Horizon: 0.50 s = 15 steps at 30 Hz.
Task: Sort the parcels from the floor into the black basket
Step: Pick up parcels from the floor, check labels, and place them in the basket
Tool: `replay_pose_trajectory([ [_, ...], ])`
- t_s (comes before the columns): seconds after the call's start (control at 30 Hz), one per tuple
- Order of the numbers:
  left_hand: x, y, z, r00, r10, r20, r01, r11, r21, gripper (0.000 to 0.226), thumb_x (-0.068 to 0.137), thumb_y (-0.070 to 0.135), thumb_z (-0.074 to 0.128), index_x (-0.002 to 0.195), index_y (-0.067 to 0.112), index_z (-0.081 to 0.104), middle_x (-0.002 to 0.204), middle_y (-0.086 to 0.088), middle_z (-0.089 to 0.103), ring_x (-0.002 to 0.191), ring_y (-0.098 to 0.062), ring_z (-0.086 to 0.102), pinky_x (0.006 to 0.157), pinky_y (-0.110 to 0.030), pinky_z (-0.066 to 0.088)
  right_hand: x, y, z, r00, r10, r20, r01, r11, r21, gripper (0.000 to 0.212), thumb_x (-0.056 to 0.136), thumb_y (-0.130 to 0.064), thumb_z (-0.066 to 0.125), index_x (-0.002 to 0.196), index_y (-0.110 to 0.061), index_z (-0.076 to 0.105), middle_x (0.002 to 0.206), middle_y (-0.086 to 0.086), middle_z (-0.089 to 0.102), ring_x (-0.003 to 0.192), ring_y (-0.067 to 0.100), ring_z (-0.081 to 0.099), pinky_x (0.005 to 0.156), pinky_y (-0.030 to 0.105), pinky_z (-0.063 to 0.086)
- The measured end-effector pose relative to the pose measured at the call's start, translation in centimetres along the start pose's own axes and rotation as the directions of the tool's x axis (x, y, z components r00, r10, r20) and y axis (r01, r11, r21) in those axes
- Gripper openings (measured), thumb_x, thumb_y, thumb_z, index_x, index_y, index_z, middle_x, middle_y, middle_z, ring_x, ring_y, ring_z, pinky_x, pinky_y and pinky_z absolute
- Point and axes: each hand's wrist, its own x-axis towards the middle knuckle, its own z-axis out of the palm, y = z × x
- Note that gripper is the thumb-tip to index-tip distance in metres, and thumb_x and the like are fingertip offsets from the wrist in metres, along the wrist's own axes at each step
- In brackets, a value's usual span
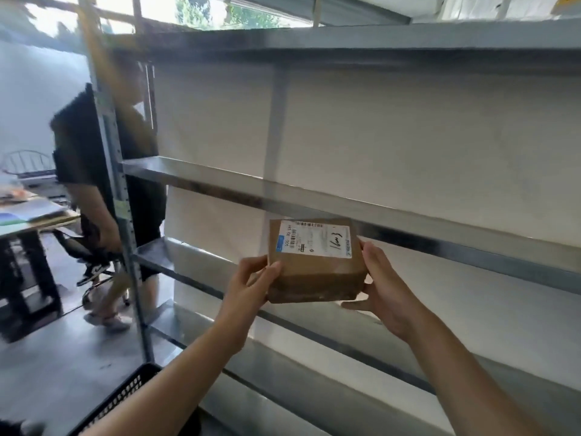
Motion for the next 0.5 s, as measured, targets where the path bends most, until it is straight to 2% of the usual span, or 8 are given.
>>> replay_pose_trajectory([
  [0.07, 0.5, -0.5, -2.9, 0.999, 0.018, -0.033, -0.017, 1.0, 0.011, 0.048, 0.08, 0.05, 0.067, 0.122, 0.028, 0.058, 0.118, 0.003, 0.066, 0.11, -0.018, 0.064, 0.094, -0.044, 0.055, 1.6, 0.7, 2.5, 1.0, 0.028, 0.002, -0.028, 1.0, 0.006, 0.048, 0.087, -0.062, 0.044, 0.129, -0.038, 0.043, 0.135, -0.007, 0.054, 0.121, 0.03, 0.056, 0.086, 0.058, 0.056],
  [0.2, 1.2, -1.3, -8.1, 0.998, 0.063, -0.025, -0.063, 0.998, 0.002, 0.037, 0.088, 0.031, 0.064, 0.125, 0.028, 0.057, 0.119, 0.009, 0.066, 0.113, -0.011, 0.064, 0.084, -0.029, 0.057, 4.3, 3.3, 7.3, 0.996, 0.084, 0.006, -0.084, 0.996, 0.015, 0.044, 0.094, -0.058, 0.038, 0.131, -0.034, 0.037, 0.127, -0.005, 0.059, 0.113, 0.026, 0.061, 0.085, 0.056, 0.057],
  [0.3, 2.0, -1.6, -11.3, 0.995, 0.09, -0.05, -0.088, 0.996, 0.032, 0.039, 0.092, 0.031, 0.062, 0.13, 0.031, 0.057, 0.124, 0.011, 0.065, 0.117, -0.006, 0.061, 0.092, -0.031, 0.055, 6.2, 5.4, 10.5, 0.989, 0.137, 0.059, -0.138, 0.99, 0.017, 0.05, 0.093, -0.064, 0.036, 0.138, -0.044, 0.029, 0.131, -0.004, 0.055, 0.113, 0.026, 0.059, 0.083, 0.053, 0.058],
  [0.4, 3.5, -2.0, -14.1, 0.986, 0.1, -0.131, -0.089, 0.992, 0.086, 0.037, 0.093, 0.036, 0.061, 0.13, 0.034, 0.06, 0.12, 0.015, 0.067, 0.118, -0.007, 0.06, 0.098, -0.033, 0.052, 8.4, 7.0, 13.3, 0.972, 0.187, 0.139, -0.199, 0.977, 0.075, 0.065, 0.086, -0.066, 0.05, 0.142, -0.059, 0.018, 0.133, -0.006, 0.056, 0.112, 0.027, 0.06, 0.081, 0.054, 0.059],
  [0.5, 5.4, -2.1, -16.6, 0.975, 0.097, -0.202, -0.074, 0.99, 0.116, 0.035, 0.096, 0.034, 0.058, 0.131, 0.031, 0.062, 0.121, 0.009, 0.068, 0.118, -0.009, 0.06, 0.097, -0.028, 0.051, 10.8, 8.1, 15.5, 0.94, 0.216, 0.263, -0.247, 0.965, 0.092, 0.061, 0.083, -0.055, 0.063, 0.137, -0.045, 0.035, 0.129, 0.001, 0.06, 0.11, 0.033, 0.064, 0.077, 0.053, 0.059],
])
